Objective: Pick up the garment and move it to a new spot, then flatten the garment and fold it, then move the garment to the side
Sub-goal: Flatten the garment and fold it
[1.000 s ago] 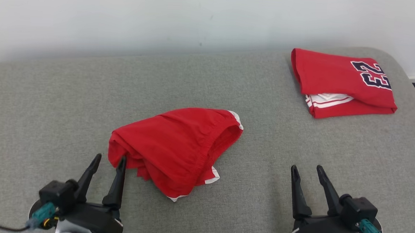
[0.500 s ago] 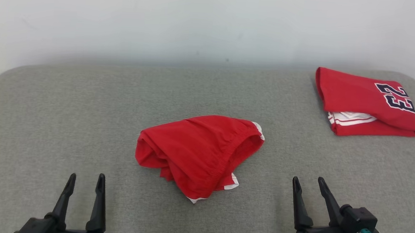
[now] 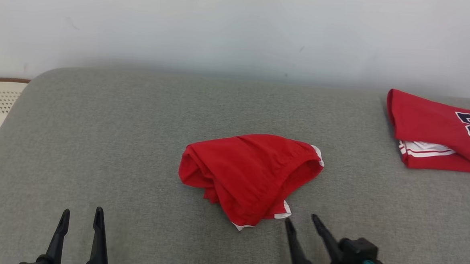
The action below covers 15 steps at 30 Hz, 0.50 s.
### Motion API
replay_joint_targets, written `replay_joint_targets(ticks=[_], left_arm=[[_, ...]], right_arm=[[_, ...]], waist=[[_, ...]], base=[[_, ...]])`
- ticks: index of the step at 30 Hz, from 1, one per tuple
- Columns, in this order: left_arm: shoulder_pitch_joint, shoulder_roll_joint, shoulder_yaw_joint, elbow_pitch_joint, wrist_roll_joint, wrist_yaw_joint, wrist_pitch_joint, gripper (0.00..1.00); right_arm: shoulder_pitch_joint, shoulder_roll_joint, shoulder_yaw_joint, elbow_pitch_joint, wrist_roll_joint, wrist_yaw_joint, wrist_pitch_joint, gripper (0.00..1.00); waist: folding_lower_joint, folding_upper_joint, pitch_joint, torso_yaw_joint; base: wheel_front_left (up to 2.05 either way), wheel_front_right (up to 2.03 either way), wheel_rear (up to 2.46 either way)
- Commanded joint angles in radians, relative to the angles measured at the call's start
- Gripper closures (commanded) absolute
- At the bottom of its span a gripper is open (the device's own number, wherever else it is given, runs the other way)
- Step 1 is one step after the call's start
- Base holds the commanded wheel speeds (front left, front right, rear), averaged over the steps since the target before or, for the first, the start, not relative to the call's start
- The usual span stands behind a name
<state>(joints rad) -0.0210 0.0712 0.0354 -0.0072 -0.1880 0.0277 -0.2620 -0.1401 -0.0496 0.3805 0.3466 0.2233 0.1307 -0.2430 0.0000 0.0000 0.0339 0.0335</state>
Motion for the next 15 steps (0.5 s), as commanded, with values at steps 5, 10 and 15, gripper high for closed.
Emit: replay_joint_targets(ticks=[5,10,15], left_arm=[[-0.008,-0.011,0.011,-0.005,0.016,-0.015,-0.004,0.00],[-0.016,-0.016,0.011,0.004,0.019,-0.024,-0.004,0.00],[-0.022,-0.019,0.010,0.018,0.019,-0.031,-0.004,0.00]], right_arm=[[-0.061,-0.003,0.110,0.074,0.059,0.000,0.032,0.00],[-0.115,-0.012,0.180,0.160,0.090,0.000,0.049,0.00],[-0.180,-0.012,0.207,0.279,0.115,0.000,0.039,0.00]], waist=[[0.0000,0.0000,0.004,0.040],[0.0000,0.0000,0.010,0.065],[0.0000,0.0000,0.015,0.102]], base=[[0.00,0.00,0.00],[0.00,0.00,0.00],[0.00,0.00,0.00]])
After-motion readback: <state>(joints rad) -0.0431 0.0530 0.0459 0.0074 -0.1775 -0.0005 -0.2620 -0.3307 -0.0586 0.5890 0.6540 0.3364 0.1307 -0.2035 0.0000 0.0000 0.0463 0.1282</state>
